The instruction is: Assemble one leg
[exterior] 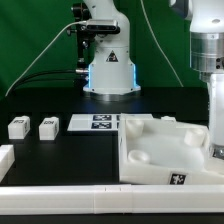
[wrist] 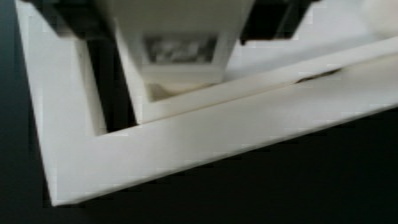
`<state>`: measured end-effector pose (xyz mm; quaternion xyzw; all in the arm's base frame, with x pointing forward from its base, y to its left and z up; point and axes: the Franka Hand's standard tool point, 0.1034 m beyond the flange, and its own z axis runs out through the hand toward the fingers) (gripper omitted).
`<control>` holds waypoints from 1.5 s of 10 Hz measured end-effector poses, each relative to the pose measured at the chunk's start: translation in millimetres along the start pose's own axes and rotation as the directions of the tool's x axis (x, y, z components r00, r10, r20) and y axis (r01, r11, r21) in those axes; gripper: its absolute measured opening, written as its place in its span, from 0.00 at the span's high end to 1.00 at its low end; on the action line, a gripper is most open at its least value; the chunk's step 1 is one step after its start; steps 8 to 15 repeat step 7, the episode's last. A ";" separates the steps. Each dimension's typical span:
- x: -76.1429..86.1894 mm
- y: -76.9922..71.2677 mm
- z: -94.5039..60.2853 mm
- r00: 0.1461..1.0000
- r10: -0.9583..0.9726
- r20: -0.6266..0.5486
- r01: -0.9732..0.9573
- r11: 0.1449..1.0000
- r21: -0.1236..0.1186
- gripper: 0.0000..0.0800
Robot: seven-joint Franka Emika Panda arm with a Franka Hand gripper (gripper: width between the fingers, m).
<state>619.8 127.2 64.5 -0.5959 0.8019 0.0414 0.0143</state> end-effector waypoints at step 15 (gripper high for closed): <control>-1.3 4.6 -5.2 0.999 -0.043 0.004 0.043 0.999 0.005 0.19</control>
Offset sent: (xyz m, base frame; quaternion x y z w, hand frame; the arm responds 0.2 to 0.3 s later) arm -0.0132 -0.0040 0.0134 0.0084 -0.0103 -0.0181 0.9997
